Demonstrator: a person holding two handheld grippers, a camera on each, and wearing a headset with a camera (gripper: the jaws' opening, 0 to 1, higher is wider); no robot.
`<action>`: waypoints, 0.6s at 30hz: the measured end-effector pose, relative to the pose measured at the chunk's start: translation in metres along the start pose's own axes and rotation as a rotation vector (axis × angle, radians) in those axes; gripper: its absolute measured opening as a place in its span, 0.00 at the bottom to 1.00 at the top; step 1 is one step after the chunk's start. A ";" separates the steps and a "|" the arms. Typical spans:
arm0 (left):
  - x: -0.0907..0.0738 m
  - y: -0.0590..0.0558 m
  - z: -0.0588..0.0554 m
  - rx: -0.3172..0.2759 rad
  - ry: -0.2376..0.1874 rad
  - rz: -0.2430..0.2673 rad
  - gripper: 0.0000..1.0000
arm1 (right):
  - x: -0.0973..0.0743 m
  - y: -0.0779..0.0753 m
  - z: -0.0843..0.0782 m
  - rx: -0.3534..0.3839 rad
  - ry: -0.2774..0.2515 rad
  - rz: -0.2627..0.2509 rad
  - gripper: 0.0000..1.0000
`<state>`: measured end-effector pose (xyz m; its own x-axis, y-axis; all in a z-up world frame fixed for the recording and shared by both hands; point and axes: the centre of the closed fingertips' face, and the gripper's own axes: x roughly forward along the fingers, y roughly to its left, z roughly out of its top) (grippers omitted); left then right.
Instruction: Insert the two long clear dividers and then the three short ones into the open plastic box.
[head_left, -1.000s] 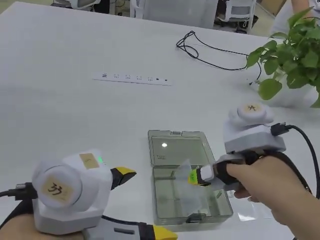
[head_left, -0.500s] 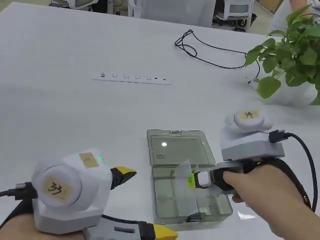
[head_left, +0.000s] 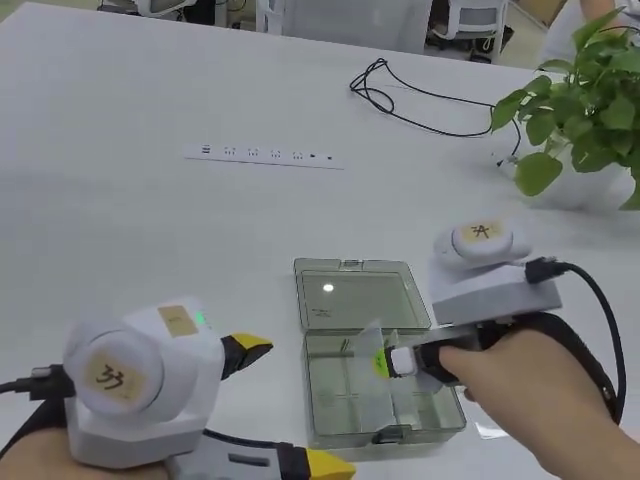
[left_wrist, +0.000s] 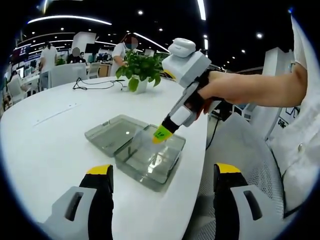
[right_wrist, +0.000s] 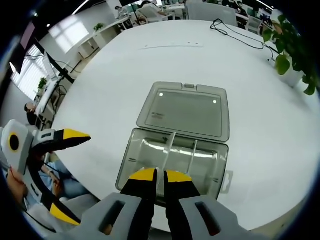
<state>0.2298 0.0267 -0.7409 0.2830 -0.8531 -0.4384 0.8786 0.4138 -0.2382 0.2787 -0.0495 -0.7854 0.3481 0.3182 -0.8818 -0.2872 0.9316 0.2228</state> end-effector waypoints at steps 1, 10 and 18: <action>0.000 0.000 0.001 0.000 -0.002 -0.001 0.84 | 0.000 0.000 0.000 0.000 0.000 0.002 0.06; 0.000 0.000 0.001 -0.003 -0.005 0.001 0.84 | 0.002 0.003 0.001 -0.025 0.006 0.004 0.06; 0.000 0.002 0.000 -0.003 -0.004 0.002 0.84 | 0.003 0.003 0.002 -0.038 0.010 0.004 0.06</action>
<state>0.2313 0.0272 -0.7409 0.2860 -0.8538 -0.4351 0.8768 0.4163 -0.2405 0.2806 -0.0454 -0.7869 0.3376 0.3202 -0.8851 -0.3225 0.9228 0.2109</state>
